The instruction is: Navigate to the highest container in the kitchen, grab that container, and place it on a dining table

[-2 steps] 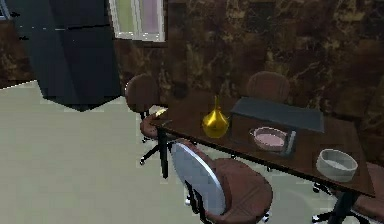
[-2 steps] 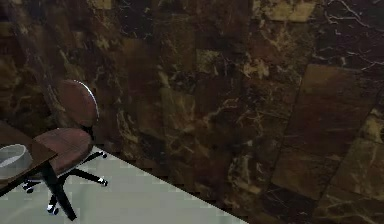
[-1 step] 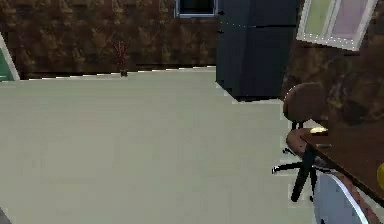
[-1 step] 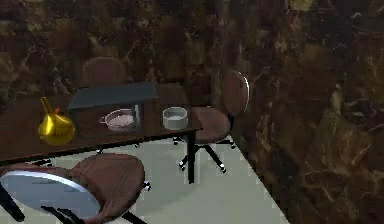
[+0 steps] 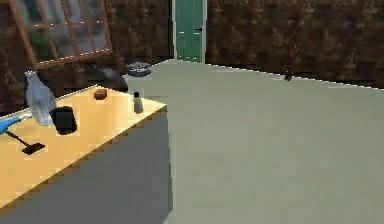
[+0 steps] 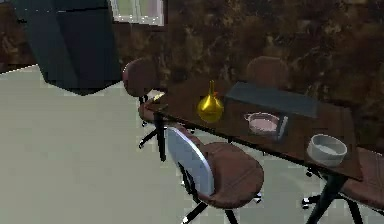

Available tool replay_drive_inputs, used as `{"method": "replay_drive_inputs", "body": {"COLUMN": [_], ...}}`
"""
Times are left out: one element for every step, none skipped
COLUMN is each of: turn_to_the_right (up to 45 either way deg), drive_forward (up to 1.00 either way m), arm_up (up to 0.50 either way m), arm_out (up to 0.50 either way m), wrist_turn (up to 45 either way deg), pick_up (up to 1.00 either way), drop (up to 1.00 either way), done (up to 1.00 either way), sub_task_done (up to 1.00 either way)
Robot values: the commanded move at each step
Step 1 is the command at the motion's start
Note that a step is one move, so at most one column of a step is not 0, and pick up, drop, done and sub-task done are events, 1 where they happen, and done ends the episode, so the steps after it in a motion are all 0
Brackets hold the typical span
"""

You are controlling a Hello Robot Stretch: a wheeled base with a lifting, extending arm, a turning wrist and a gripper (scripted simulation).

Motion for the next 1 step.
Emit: {"method": "replay_drive_inputs", "body": {"turn_to_the_right": [30.0], "drive_forward": [0.00], "arm_up": [0.00], "arm_out": [0.00], "wrist_turn": [0.0], "pick_up": [0.00], "drop": [0.00], "done": [0.00], "sub_task_done": [0.00]}}
